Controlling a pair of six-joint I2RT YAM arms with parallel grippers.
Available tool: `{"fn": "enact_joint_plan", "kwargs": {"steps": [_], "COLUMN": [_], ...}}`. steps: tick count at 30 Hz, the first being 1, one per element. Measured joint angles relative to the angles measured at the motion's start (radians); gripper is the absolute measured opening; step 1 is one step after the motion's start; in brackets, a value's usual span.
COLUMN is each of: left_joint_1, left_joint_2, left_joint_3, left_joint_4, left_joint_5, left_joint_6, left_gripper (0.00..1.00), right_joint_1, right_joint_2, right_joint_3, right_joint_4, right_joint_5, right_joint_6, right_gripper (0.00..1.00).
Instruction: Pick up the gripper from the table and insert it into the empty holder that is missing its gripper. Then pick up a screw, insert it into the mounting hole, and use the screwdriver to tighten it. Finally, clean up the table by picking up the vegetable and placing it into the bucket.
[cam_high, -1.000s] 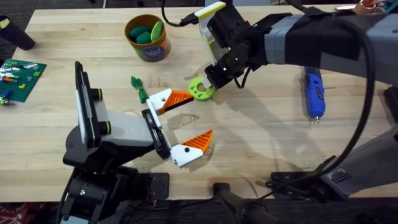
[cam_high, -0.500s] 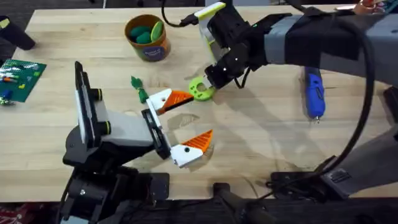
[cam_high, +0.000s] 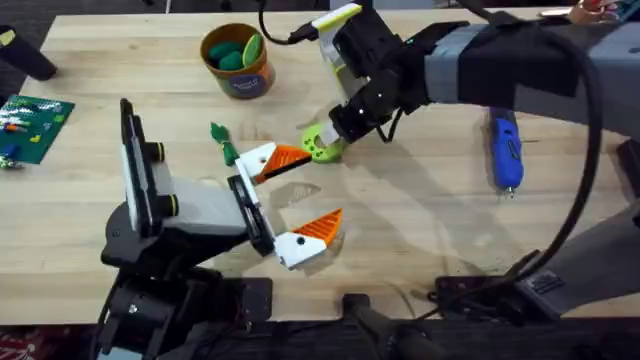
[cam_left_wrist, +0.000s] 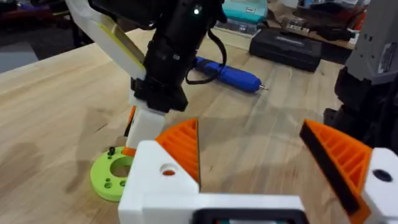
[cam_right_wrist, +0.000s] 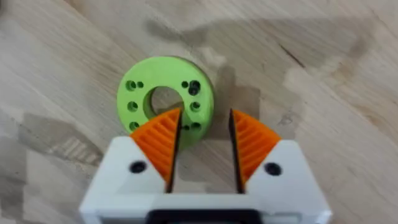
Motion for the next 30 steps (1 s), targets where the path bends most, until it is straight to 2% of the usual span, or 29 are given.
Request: {"fn": "enact_joint_plan", "kwargs": {"steps": [5, 10, 15, 22, 27, 30], "left_joint_1": [0.0, 0.0, 0.0, 0.0, 0.0, 0.0], "left_joint_2": [0.0, 0.0, 0.0, 0.0, 0.0, 0.0], "left_joint_3": [0.0, 0.0, 0.0, 0.0, 0.0, 0.0], "left_joint_4": [0.0, 0.0, 0.0, 0.0, 0.0, 0.0], "left_joint_5": [0.0, 0.0, 0.0, 0.0, 0.0, 0.0], "left_joint_6": [0.0, 0.0, 0.0, 0.0, 0.0, 0.0], "left_gripper": [0.983, 0.983, 0.983, 0.983, 0.983, 0.983], "right_joint_1": [0.0, 0.0, 0.002, 0.015, 0.016, 0.016], "right_joint_2": [0.0, 0.0, 0.0, 0.0, 0.0, 0.0], "right_joint_3": [0.0, 0.0, 0.0, 0.0, 0.0, 0.0], "right_joint_4": [0.001, 0.01, 0.085, 0.173, 0.171, 0.166], "right_joint_5": [0.0, 0.0, 0.0, 0.0, 0.0, 0.0], "right_joint_6": [0.002, 0.003, 0.004, 0.004, 0.002, 0.003], "right_gripper": [0.601, 0.64, 0.659, 0.604, 0.46, 0.424]}}
